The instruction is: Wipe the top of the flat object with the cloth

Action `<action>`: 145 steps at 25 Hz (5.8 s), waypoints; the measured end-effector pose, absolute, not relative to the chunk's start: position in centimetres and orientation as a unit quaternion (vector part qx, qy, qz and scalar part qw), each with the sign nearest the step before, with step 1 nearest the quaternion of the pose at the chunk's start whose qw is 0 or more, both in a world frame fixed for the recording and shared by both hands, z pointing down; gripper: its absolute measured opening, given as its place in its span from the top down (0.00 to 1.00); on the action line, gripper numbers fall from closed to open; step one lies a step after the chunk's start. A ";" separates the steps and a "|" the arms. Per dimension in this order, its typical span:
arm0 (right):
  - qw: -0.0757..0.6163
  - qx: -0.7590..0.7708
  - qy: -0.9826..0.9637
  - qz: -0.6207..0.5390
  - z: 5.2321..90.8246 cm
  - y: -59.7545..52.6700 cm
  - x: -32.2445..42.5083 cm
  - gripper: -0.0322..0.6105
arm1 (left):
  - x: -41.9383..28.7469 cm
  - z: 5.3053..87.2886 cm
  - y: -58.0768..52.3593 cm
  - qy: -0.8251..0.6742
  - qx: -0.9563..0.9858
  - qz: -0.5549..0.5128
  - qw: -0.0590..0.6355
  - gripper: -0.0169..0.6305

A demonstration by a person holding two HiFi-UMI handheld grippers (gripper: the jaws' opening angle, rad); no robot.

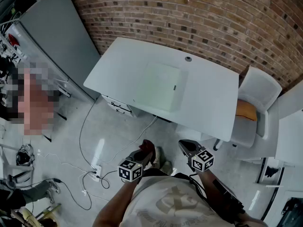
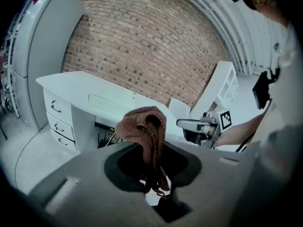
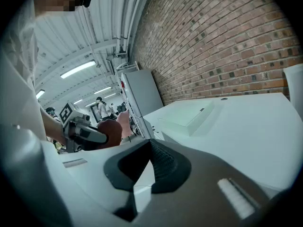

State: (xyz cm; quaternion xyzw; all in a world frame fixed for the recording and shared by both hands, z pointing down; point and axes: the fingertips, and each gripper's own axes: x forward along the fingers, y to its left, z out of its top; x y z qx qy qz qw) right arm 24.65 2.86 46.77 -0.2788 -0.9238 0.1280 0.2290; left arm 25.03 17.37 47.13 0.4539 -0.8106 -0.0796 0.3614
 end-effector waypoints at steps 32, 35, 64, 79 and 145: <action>0.215 -0.243 -0.939 0.115 45.8 3.6 17.2 0.94 | 16.2 47.1 18.7 -0.810 0.472 -0.073 0.340 0.85; 0.225 -0.225 -0.942 0.109 46.1 4.0 15.1 0.94 | 13.9 47.4 19.4 -0.803 0.481 -0.075 0.343 0.85; 0.264 -0.087 -0.951 0.133 47.9 4.6 1.3 0.94 | -1.5 48.7 26.6 -0.786 0.498 -0.103 0.351 0.85; 0.278 -0.026 -0.948 0.150 51.0 -4.4 -7.3 0.94 | -13.6 47.5 20.2 -0.776 0.517 -0.041 0.359 0.85; 0.375 -0.075 -0.841 0.382 57.2 -8.2 -10.7 0.71 | -23.1 57.7 -20.6 -0.482 0.708 0.258 0.447 0.85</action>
